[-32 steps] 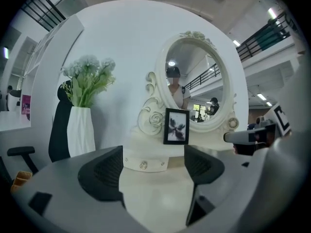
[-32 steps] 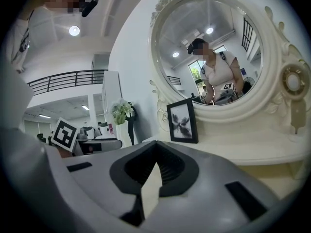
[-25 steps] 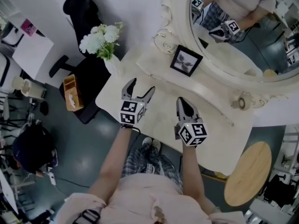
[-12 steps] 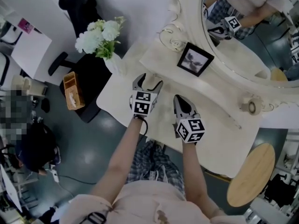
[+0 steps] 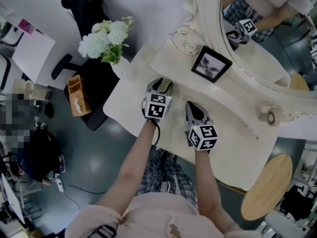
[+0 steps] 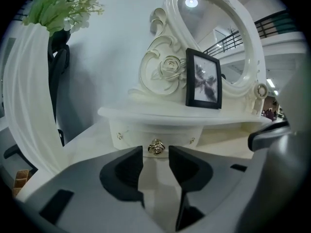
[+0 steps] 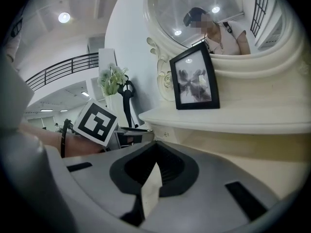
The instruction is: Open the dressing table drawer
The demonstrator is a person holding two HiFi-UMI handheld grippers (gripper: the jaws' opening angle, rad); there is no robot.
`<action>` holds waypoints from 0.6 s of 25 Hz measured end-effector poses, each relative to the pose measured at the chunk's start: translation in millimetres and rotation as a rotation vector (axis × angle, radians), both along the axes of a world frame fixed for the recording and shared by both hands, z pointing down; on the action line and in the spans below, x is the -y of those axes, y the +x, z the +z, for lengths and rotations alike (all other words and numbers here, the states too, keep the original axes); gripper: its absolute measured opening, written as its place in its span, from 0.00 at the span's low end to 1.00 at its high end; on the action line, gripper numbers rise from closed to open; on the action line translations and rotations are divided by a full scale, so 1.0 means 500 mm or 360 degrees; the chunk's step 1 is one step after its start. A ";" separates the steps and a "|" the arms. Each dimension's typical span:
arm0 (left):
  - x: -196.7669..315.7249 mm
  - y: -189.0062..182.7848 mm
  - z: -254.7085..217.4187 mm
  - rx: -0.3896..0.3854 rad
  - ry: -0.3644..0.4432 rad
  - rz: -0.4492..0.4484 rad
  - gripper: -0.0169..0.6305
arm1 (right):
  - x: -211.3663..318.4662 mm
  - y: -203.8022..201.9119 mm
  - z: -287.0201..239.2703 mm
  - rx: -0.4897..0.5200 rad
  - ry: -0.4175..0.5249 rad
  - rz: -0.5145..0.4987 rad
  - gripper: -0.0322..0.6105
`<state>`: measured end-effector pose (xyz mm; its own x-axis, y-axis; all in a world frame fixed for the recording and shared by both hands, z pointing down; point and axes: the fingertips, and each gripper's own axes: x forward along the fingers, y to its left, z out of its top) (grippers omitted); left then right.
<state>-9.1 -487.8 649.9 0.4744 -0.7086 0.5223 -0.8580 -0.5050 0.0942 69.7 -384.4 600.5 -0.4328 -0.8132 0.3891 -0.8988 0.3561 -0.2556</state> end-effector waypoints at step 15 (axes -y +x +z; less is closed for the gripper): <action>-0.003 0.004 0.006 0.0085 0.0036 0.0005 0.19 | -0.014 0.039 0.017 -0.0013 -0.0036 0.0045 0.07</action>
